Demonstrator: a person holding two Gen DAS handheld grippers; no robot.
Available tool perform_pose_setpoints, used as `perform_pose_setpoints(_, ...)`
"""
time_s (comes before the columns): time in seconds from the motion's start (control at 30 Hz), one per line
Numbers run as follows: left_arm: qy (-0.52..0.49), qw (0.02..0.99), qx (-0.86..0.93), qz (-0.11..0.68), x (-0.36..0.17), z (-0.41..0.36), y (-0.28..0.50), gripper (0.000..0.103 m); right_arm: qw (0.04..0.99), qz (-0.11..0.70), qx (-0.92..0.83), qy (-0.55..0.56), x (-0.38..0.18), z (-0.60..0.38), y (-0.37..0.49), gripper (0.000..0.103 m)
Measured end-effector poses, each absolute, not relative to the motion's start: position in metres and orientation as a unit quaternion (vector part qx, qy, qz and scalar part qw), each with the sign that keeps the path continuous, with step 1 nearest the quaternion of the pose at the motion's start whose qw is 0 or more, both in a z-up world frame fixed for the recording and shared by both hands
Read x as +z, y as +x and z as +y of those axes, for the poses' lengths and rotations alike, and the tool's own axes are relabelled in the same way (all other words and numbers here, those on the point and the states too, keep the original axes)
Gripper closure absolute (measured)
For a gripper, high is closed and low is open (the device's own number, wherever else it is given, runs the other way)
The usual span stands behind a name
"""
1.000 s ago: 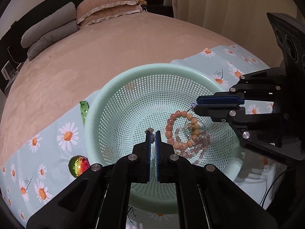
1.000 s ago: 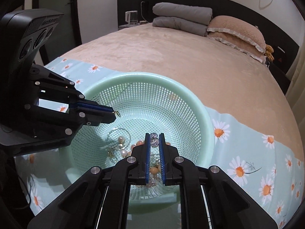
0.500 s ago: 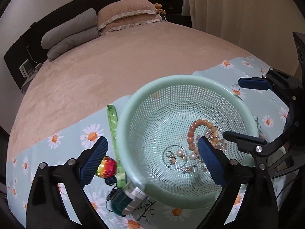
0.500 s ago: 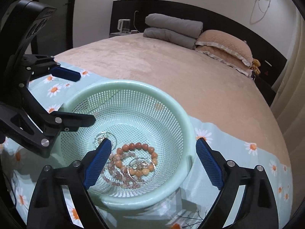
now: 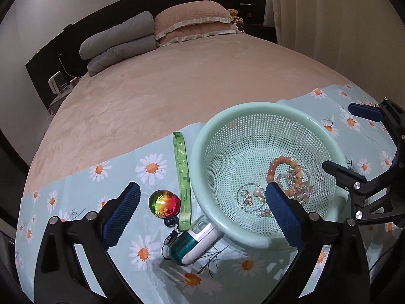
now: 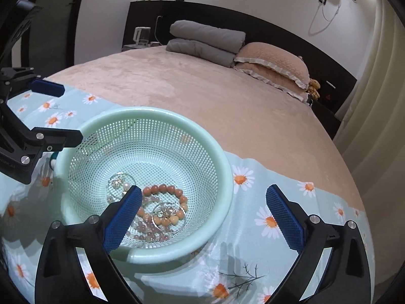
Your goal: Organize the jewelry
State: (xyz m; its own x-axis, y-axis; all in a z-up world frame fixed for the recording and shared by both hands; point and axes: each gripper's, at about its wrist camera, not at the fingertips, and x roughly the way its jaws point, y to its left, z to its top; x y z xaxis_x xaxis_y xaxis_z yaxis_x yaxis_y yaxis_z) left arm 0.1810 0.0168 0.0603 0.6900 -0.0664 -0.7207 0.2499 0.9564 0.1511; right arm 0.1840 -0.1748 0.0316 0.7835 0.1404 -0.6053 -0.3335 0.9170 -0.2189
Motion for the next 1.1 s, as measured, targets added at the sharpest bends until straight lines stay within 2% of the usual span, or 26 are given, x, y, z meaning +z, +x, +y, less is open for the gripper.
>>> perform_pose_setpoints(0.4, 0.085, 0.929, -0.074, 0.353, 0.066, 0.02, 0.12, 0.006, 0.939, 0.33, 0.096, 0.006, 0.039, -0.201, 0.144, 0.008)
perform_pose_setpoints(0.7, 0.077, 0.929, -0.056, 0.358, 0.039, 0.006, 0.104, 0.006, 0.94, 0.33, 0.081, -0.039, 0.02, -0.185, 0.096, 0.008)
perform_pose_setpoints(1.1, 0.082, 0.937, -0.068, 0.332, 0.038, -0.006, 0.09, 0.006, 0.937, 0.337, 0.082, -0.05, 0.017, -0.188, 0.094, 0.008)
